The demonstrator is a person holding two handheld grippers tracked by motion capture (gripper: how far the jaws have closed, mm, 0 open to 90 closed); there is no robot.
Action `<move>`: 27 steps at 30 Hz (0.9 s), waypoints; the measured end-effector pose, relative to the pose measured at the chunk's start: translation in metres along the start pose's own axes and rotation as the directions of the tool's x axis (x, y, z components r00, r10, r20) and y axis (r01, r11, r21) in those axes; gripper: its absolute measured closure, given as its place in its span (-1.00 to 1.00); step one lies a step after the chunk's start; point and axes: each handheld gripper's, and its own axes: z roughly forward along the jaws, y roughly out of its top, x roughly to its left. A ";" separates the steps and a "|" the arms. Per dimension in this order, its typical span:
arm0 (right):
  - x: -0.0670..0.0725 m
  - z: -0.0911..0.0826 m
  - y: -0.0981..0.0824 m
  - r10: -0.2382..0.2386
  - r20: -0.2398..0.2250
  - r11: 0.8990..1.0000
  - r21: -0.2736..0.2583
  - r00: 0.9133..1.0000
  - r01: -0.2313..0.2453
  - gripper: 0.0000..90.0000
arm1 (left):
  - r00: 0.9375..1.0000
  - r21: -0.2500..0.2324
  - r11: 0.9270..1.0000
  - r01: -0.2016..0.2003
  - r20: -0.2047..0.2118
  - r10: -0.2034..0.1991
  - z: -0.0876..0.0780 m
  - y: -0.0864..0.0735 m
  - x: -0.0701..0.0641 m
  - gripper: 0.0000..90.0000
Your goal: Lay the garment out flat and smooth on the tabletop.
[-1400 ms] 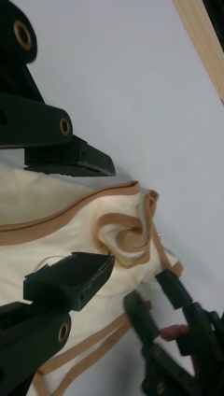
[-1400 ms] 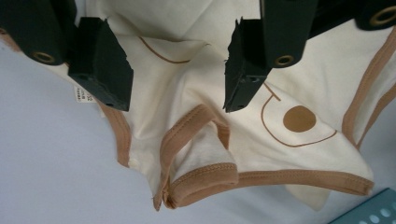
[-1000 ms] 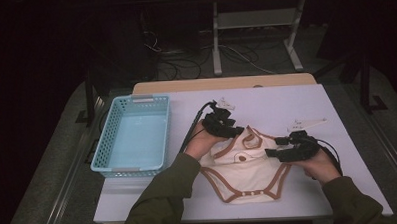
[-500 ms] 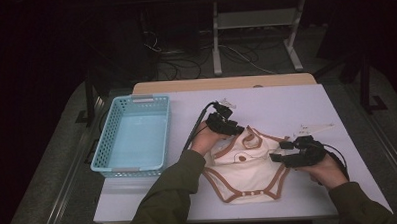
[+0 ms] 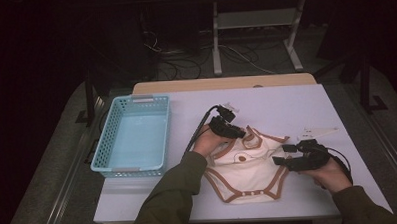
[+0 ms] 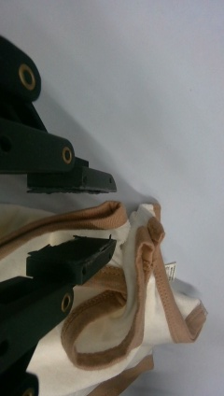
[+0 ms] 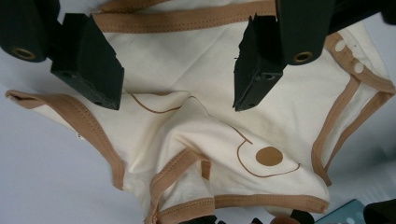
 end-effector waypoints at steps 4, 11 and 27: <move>0.000 0.000 0.000 -0.002 0.002 1.000 -0.003 1.000 0.002 -0.27 | 1.000 0.001 1.000 0.009 0.013 -0.009 0.002 -0.001 -0.001 0.72; 0.000 0.000 0.000 -0.004 0.007 1.000 -0.005 1.000 0.004 -0.27 | 1.000 0.002 1.000 0.004 0.016 -0.004 -0.003 0.001 -0.004 0.89; 0.000 -0.001 0.000 -0.006 0.011 1.000 -0.013 1.000 0.006 -0.27 | 1.000 -0.078 0.997 -0.012 -0.015 0.011 -0.032 0.009 -0.008 0.91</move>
